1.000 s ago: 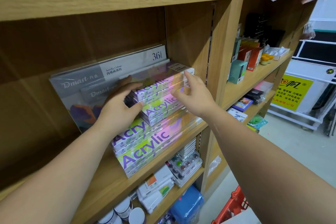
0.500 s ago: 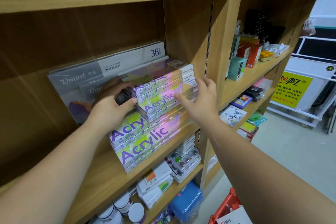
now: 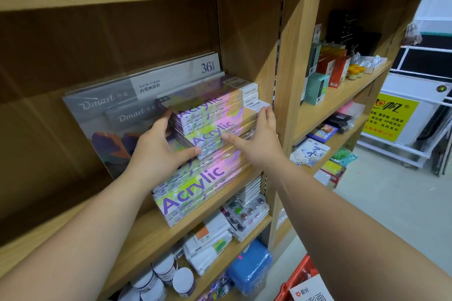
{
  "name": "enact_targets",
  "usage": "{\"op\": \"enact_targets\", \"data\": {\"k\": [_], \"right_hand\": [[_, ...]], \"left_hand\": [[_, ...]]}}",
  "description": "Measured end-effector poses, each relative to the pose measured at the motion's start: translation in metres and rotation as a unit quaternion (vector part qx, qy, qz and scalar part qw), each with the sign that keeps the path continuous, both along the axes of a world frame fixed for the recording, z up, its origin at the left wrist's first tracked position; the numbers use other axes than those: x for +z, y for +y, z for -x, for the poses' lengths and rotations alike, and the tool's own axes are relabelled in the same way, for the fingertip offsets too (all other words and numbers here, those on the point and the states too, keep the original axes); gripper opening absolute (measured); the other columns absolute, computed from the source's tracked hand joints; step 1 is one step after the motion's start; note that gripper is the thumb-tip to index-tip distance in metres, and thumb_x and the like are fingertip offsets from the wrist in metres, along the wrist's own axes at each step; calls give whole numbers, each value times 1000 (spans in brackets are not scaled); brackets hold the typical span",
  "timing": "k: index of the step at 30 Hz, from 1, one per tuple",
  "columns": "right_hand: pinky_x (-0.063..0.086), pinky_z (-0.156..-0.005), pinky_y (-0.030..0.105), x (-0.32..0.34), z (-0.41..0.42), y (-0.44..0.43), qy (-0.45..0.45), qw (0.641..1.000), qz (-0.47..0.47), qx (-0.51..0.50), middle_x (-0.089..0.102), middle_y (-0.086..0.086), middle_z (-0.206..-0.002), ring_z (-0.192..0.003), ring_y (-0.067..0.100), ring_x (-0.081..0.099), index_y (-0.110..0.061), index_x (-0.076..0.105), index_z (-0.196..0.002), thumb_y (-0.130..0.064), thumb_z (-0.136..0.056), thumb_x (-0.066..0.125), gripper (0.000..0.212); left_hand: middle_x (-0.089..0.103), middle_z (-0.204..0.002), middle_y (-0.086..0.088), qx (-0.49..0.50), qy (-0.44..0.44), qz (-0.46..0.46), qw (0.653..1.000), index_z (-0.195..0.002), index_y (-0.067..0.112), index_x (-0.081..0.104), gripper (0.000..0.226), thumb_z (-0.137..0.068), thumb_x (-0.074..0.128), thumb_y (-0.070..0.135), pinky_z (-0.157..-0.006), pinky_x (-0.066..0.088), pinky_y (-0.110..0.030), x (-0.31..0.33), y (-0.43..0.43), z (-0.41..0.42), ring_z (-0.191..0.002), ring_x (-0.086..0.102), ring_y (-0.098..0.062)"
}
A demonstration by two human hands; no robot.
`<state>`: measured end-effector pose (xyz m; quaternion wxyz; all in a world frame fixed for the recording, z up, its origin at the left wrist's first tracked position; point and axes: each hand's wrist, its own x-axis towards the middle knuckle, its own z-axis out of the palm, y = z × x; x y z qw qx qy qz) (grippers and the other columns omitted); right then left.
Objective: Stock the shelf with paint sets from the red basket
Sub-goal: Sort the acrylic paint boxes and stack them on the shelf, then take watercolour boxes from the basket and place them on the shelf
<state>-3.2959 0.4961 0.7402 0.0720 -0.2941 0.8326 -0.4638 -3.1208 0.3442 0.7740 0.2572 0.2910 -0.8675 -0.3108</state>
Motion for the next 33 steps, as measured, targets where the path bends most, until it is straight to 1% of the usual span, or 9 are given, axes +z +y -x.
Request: {"op": "enact_targets", "data": {"k": [7,11,14,17,22,24,26,29,33], "right_hand": [[24,-122,34,4,-1,5,15,999,-27,11,-19,-4,-172,-160,16,6,-12,-8,-165,-67,-77,78,135],[34,-112,28,-5,1,33,33,996,-55,64,-14,-9,-173,-155,14,21,-20,0,-166,-58,-81,79,123],[28,-107,25,-26,9,76,33,997,-43,61,-4,-11,-173,-155,15,21,-26,13,-166,-52,-87,77,105],[30,-116,33,-61,23,137,31,998,-58,20,11,-7,-171,-155,16,21,-29,28,-162,-50,-90,75,89],[35,-107,24,-147,52,258,-63,981,-178,-37,37,5,-156,-134,19,49,-19,51,-149,-44,-88,78,71],[44,-106,33,-180,55,296,-135,961,-240,-35,43,7,-150,-125,22,56,-19,54,-146,-44,-88,78,68],[41,-110,33,-217,63,336,-186,938,-293,-28,48,12,-145,-129,27,55,-19,55,-145,-41,-87,80,67],[44,-110,36,-265,73,383,-212,909,-358,-31,53,14,-141,-127,32,58,-21,57,-145,-50,-82,81,73],[58,-94,44,-362,99,439,-236,897,-367,-68,67,10,-118,-104,30,69,-30,60,-136,-71,-63,75,86]], "left_hand": [[54,-152,3,19,-19,21,999,-159,24,31,108,-72,91,43,-112,46,-40,-1,6,-2,-136,53,-17],[48,-150,-11,77,-37,162,983,-156,18,35,99,-77,87,44,-112,41,-50,-2,28,-5,-137,46,-34],[44,-153,-15,81,2,243,967,-152,15,43,88,-78,86,37,-117,32,-49,-11,55,-7,-141,40,-37],[60,-126,-20,35,104,256,960,-129,6,62,57,-81,81,30,-105,38,-42,-37,96,-5,-120,53,-36],[55,-108,4,-6,49,94,994,-116,13,67,37,-83,83,20,-90,43,-34,-120,187,19,-102,53,-17],[57,-107,5,-2,-20,-3,1000,-115,20,64,37,-83,83,21,-84,44,-33,-161,210,27,-96,54,-14],[61,-111,2,13,-102,-134,986,-114,26,60,37,-85,83,26,-81,44,-32,-210,240,42,-96,59,-19],[62,-110,-2,22,-198,-246,948,-121,19,62,41,-86,83,26,-76,40,-25,-275,282,51,-92,62,-20],[63,-97,6,26,-269,-357,894,-105,26,59,26,-89,80,23,-64,41,-15,-344,322,46,-88,60,-15]]}}
